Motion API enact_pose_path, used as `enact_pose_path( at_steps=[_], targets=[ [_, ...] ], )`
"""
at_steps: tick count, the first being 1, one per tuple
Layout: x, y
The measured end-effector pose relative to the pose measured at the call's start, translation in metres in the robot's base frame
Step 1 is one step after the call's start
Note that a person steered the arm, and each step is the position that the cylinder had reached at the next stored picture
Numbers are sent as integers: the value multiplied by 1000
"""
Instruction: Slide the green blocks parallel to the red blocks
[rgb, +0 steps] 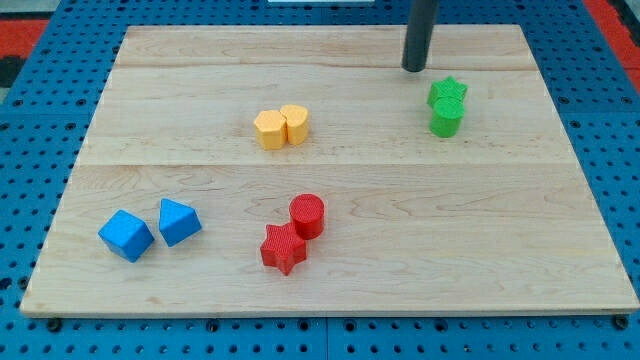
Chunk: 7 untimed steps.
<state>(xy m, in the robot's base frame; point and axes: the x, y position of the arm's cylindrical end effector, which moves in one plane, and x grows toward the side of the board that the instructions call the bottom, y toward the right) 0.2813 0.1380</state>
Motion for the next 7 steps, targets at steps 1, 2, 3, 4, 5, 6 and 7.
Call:
enact_pose_path(
  at_steps=[1, 2, 3, 4, 5, 6, 7],
  targets=[
    [65, 19],
    [128, 19],
    [168, 22],
    [144, 39],
    [131, 77],
    [195, 76],
    [232, 67]
  ],
)
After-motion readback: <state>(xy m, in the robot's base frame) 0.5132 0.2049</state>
